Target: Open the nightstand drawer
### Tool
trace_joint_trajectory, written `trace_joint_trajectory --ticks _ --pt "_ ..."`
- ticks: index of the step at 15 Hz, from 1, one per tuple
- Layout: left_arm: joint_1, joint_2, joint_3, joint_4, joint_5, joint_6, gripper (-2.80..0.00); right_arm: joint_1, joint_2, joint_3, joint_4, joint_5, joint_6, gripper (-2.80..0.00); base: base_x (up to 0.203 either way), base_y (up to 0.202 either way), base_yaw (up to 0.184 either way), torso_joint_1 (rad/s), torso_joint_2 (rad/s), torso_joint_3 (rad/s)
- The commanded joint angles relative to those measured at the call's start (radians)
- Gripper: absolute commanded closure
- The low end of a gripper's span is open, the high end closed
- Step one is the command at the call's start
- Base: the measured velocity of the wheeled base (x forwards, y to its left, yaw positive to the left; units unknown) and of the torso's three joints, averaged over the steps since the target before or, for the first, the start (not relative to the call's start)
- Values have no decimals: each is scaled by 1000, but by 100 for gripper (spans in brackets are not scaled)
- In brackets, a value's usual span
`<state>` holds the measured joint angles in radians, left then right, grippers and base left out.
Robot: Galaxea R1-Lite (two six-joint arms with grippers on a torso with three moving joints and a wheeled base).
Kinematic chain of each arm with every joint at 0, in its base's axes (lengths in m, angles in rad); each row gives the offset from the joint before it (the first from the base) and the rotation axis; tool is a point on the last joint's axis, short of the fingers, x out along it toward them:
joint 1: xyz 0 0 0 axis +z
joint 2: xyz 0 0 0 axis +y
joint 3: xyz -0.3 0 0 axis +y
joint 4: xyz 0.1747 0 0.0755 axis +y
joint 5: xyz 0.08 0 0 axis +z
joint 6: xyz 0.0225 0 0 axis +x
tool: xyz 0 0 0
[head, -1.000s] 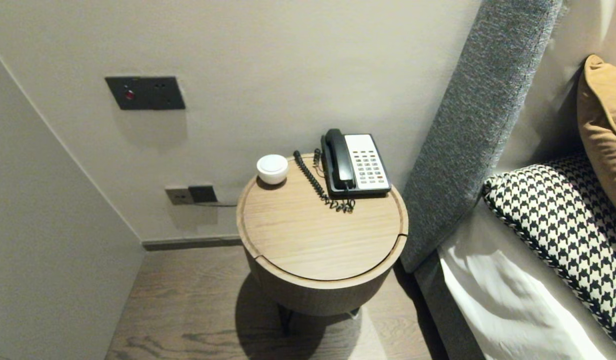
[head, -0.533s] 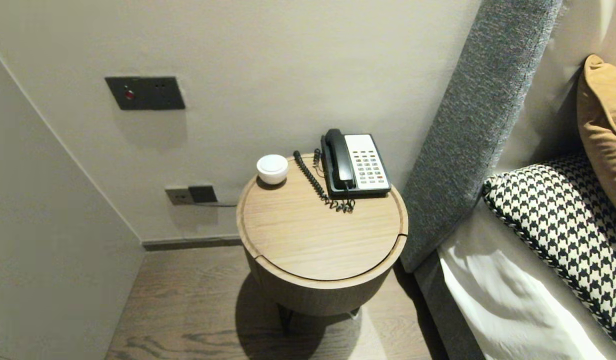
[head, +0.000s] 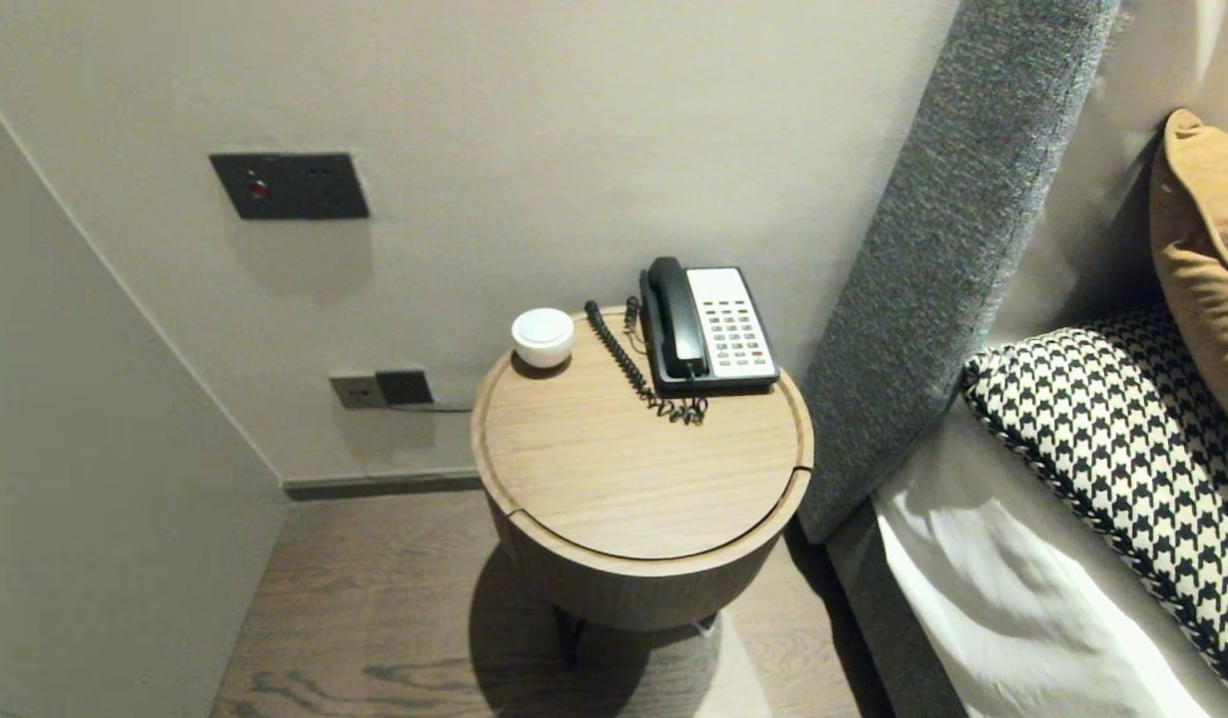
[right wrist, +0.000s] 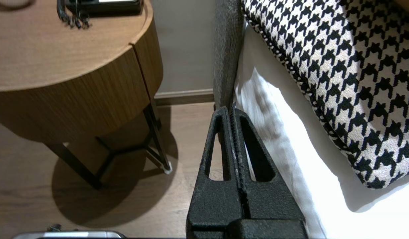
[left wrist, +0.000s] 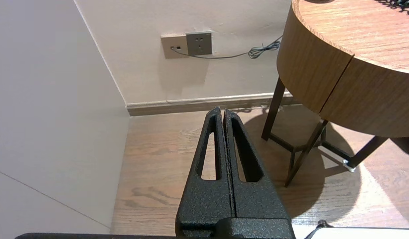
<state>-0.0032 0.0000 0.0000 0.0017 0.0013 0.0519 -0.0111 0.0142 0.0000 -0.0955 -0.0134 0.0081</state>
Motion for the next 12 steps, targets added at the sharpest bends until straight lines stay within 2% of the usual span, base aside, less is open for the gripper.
trace_joint_trajectory --ticks 1,12 --pt "0 0 0 0 0 0 0 0 -10 40 2 -6 12 0 0 0 0 0 0 0" --pt "0 0 0 0 0 0 0 0 -10 40 2 -7 13 0 0 0 0 0 0 0"
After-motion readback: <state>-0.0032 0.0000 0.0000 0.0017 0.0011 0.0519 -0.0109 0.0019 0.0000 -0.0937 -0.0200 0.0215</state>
